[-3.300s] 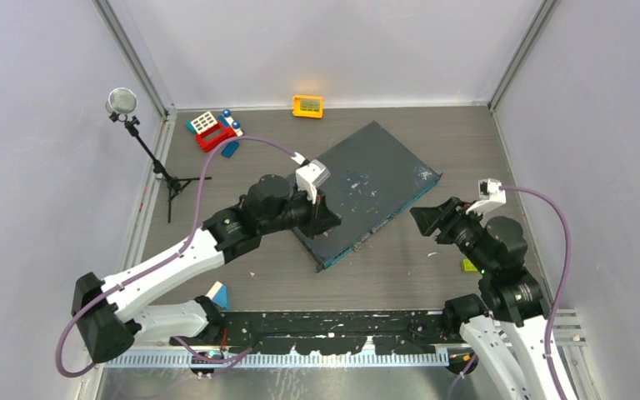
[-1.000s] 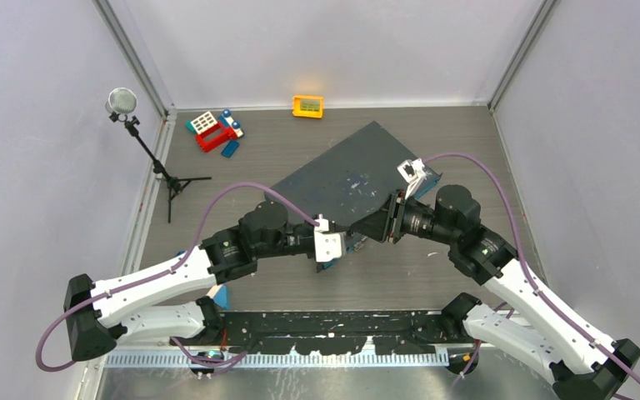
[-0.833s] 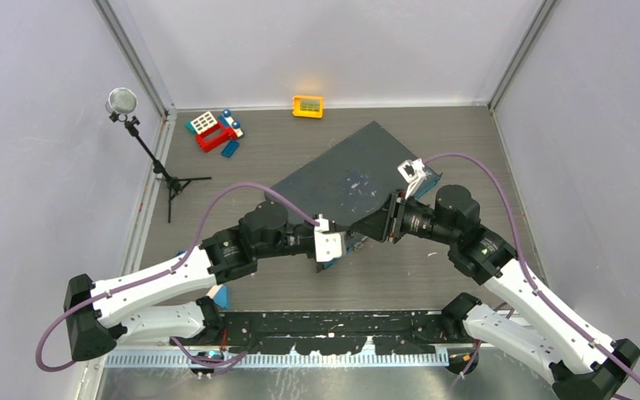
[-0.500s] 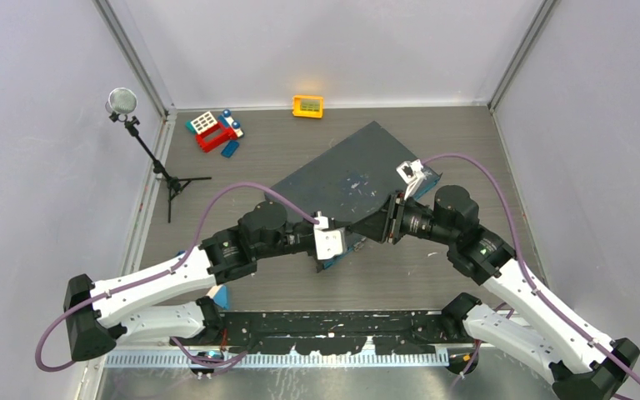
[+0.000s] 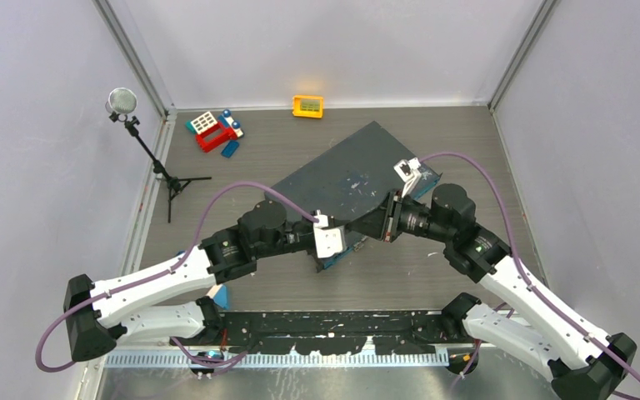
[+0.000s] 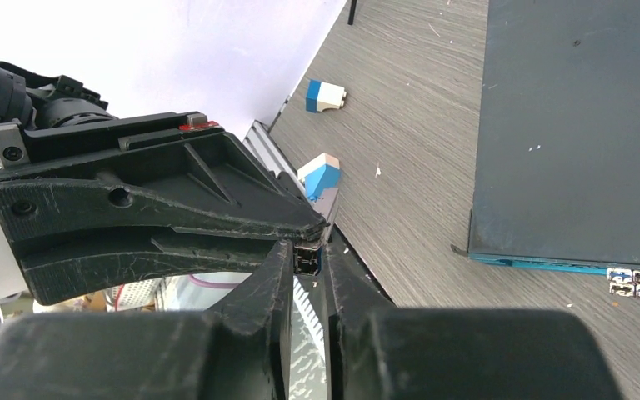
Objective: Insert the plug into the switch port
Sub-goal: Pick up the plug from the corner of the board.
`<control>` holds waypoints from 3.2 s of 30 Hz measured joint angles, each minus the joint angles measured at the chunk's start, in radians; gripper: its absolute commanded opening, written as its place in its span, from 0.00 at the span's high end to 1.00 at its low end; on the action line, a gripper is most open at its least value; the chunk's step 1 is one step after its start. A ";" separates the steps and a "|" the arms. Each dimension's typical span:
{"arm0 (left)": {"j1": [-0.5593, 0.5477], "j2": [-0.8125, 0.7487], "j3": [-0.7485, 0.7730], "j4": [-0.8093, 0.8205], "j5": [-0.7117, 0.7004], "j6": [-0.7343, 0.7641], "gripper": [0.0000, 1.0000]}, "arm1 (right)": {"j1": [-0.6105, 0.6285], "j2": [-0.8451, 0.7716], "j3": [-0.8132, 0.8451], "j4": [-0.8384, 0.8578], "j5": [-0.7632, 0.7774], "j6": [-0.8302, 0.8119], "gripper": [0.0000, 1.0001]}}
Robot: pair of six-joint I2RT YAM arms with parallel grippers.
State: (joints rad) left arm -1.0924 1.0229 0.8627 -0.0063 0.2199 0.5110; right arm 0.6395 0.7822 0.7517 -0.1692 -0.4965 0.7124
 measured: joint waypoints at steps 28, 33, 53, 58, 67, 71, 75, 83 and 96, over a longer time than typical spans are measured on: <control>-0.005 -0.257 0.066 -0.270 0.177 -0.097 0.14 | -0.002 -0.239 -0.010 -0.087 -0.345 -0.890 1.00; -0.005 -0.245 0.115 -0.354 0.248 -0.122 0.13 | -0.002 -0.239 0.056 -0.284 -0.446 -1.334 1.00; -0.006 0.065 0.287 -0.366 0.342 -0.281 0.17 | 0.021 -0.075 0.315 -0.769 -0.451 -2.205 0.99; -0.006 0.143 0.299 -0.319 0.402 -0.323 0.27 | 0.032 -0.076 0.335 -0.792 -0.452 -2.247 1.00; -0.006 0.200 0.301 -0.281 0.473 -0.358 0.63 | 0.034 -0.089 0.335 -0.824 -0.446 -2.264 0.99; -0.006 0.200 0.302 -0.275 0.481 -0.357 0.86 | 0.034 -0.095 0.335 -0.841 -0.447 -2.266 0.99; -0.006 0.200 0.302 -0.278 0.491 -0.356 1.00 | 0.037 -0.098 0.335 -0.853 -0.452 -2.263 0.92; -0.006 0.199 0.302 -0.303 0.428 -0.316 1.00 | 0.037 -0.101 0.333 -0.782 -0.491 -1.985 0.23; -0.006 -0.005 0.153 -0.339 0.150 -0.016 1.00 | 0.037 -0.322 0.056 -0.213 -0.081 -0.602 0.19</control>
State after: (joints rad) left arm -1.0985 1.0176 1.0157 -0.3450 0.3702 0.4950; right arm 0.6769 0.4603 0.8074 -0.3820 -0.5777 0.1104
